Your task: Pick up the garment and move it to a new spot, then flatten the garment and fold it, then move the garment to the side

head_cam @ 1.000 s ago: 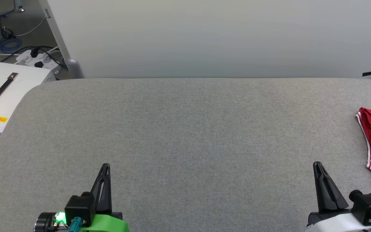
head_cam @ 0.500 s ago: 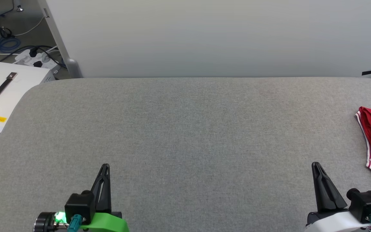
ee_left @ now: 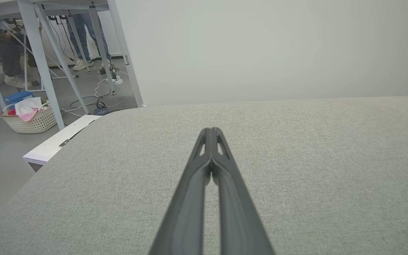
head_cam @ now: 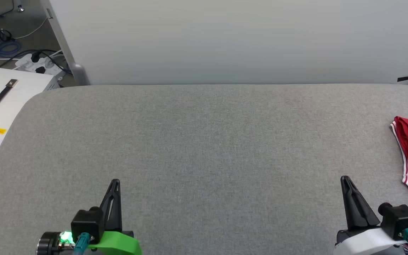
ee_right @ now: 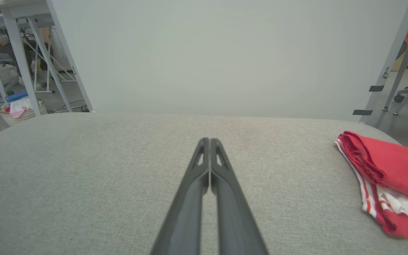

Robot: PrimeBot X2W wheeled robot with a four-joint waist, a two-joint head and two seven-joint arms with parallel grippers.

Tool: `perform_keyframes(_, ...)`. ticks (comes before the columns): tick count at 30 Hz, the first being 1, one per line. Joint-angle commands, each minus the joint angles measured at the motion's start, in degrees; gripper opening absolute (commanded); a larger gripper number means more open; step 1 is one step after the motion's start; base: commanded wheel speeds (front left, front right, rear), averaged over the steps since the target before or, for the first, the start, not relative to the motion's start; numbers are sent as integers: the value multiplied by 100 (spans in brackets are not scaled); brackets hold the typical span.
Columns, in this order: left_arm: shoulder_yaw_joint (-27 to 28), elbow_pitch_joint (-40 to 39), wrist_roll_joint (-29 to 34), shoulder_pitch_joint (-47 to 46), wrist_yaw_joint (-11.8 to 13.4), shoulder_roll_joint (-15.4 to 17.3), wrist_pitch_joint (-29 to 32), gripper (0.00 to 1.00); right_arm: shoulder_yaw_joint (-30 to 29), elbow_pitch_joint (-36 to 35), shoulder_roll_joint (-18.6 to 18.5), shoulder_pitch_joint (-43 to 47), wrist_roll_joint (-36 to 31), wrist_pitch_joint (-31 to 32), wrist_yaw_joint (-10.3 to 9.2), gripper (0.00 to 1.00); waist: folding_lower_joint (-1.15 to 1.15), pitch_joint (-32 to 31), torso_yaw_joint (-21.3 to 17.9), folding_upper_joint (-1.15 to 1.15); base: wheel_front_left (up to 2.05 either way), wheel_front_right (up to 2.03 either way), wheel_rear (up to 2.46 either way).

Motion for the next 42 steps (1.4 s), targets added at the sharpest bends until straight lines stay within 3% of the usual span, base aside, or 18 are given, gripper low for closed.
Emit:
perform_keyframes(1,22,-22,53,-131,2,-24,52,0,-4,9,14,-111,-77,43,-1,0,0,2,-1,0,0,0,0)
perform_keyframes(42,122,-105,139,-339,5,-88,549,0,-23,33,69,-383,-401,550,-2,0,0,51,-49,0,0,0,0)
